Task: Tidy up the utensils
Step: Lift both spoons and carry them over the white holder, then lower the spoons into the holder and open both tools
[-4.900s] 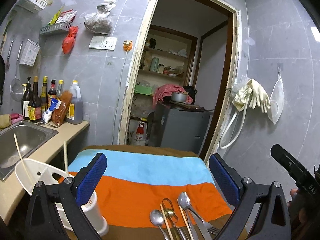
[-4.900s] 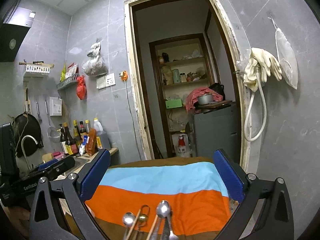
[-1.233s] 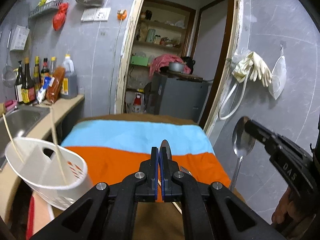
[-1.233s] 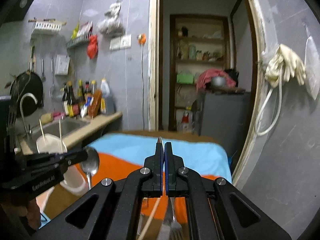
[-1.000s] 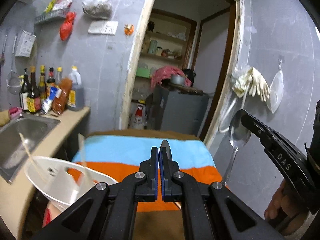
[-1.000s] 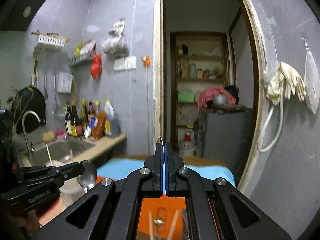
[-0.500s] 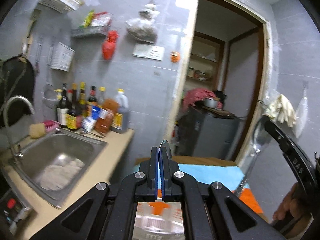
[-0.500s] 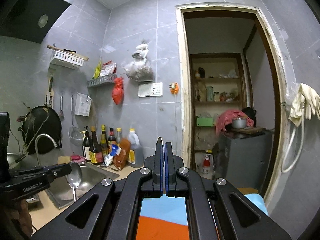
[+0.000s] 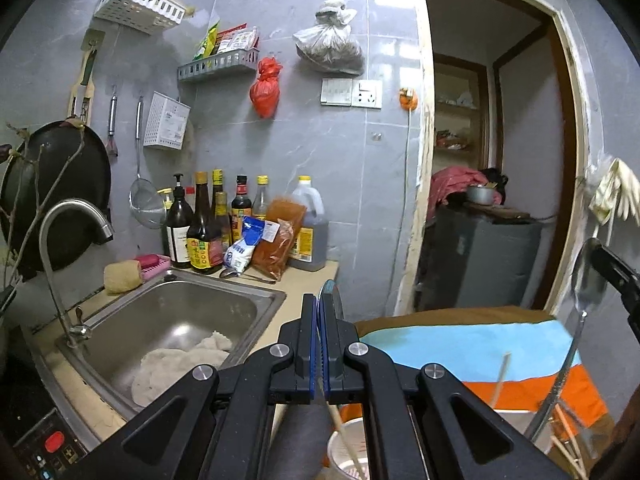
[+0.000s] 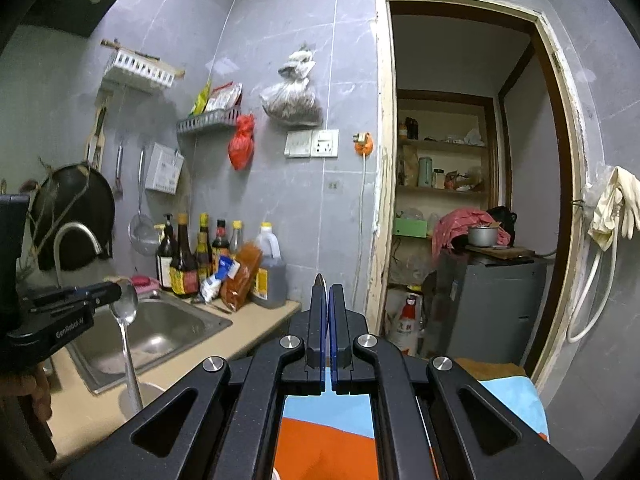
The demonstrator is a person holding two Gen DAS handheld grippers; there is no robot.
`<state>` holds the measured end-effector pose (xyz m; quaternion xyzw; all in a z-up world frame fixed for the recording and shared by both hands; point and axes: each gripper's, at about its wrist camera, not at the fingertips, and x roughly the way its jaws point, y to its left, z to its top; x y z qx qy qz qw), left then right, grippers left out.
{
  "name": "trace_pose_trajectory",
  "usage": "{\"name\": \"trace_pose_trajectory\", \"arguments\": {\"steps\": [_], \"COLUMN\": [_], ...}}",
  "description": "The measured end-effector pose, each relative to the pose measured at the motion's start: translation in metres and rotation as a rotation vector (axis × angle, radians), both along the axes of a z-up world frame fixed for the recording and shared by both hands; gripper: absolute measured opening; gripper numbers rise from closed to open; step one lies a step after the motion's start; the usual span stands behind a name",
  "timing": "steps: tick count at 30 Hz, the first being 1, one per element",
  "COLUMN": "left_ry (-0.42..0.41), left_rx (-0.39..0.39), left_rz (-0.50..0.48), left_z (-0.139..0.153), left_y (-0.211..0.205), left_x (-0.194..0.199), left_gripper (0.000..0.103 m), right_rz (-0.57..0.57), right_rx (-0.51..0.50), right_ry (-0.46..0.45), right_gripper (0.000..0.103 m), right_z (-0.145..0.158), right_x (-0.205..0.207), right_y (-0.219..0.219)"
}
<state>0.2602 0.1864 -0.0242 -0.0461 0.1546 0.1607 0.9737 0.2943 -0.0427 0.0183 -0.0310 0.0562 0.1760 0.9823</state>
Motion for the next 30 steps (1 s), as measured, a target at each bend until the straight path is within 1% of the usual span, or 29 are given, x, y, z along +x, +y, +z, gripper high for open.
{"name": "trace_pose_trajectory", "arguments": {"steps": [3, 6, 10, 15, 18, 25, 27, 30], "left_ry": [0.014, 0.018, 0.014, 0.023, 0.037, 0.041, 0.049, 0.094], "left_rx": [0.026, 0.058, 0.061, 0.097, 0.088, 0.067, 0.039, 0.002], "left_rz": [0.023, 0.041, 0.048, 0.040, 0.015, -0.046, -0.081, -0.119], "left_z": [-0.009, -0.018, -0.026, -0.036, -0.038, -0.036, -0.034, -0.035], "left_y": [-0.004, -0.010, -0.014, -0.025, -0.027, -0.032, -0.031, -0.029], "left_x": [0.004, 0.004, 0.002, -0.001, -0.002, -0.010, -0.012, -0.010], "left_gripper": [0.002, 0.002, 0.002, 0.002, 0.003, 0.005, 0.006, 0.006], "right_rz": [0.001, 0.008, 0.019, 0.040, 0.050, 0.066, 0.071, 0.073], "right_rx": [-0.022, -0.061, -0.114, -0.137, -0.128, -0.101, -0.099, -0.097], "right_ry": [0.003, -0.024, -0.046, -0.039, -0.023, 0.005, 0.015, 0.035], "right_gripper": [0.002, 0.002, 0.002, 0.002, 0.002, 0.002, 0.002, 0.003], "right_z": [-0.009, -0.018, -0.025, -0.034, -0.037, -0.040, -0.040, -0.042], "right_x": [0.003, -0.001, -0.003, -0.007, -0.008, -0.011, -0.012, -0.013], "right_y": [0.004, 0.008, 0.016, 0.020, 0.020, 0.016, 0.015, 0.014]}}
